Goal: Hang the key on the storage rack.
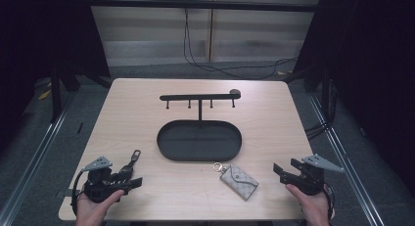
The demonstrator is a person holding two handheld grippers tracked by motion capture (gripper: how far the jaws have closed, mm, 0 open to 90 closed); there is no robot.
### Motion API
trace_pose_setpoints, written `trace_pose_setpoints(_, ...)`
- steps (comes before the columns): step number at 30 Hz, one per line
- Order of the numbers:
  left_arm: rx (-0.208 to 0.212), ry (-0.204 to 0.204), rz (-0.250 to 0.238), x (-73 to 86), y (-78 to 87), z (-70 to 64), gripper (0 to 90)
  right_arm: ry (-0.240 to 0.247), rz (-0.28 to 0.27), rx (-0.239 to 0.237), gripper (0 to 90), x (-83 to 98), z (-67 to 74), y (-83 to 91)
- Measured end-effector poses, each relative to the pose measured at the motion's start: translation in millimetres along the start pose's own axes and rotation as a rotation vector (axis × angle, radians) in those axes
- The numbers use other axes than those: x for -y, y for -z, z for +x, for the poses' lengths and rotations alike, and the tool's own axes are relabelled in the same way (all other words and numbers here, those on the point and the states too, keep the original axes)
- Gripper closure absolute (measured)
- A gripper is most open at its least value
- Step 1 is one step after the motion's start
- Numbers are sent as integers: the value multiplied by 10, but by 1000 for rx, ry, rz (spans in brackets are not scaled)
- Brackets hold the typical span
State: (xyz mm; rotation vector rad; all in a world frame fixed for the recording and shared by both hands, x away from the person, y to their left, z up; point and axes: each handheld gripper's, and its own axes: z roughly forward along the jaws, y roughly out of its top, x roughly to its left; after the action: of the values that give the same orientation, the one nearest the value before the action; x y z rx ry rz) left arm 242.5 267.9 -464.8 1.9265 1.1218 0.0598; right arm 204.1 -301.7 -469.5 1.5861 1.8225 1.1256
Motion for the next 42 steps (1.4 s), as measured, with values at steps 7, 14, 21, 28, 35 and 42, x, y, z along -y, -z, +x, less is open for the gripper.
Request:
trace_pose_setpoints(7,6,-7,-4,-6,4,-7,460,5,-3,-14,265,-1,17,17)
trace_pose_setpoints(14,33,-29,3,-37,7,-30,474,-11,3,-47,280,-18,30,70)
trace_pose_setpoints(21,5,-31,18,-107,52,-18,455,6,-4,-55,275,-15,77,125)
trace_pose_setpoints(28,-47,-32,32,-297,83,33,445,8,14,-66,259,-11,66,85)
trace_pose_setpoints(35,-97,-69,135,-474,-39,60,415,16,13,-75,245,-9,76,82)
trace_pose_setpoints(42,-144,-74,194,-680,-92,87,421,23,26,-82,246,-10,85,60)
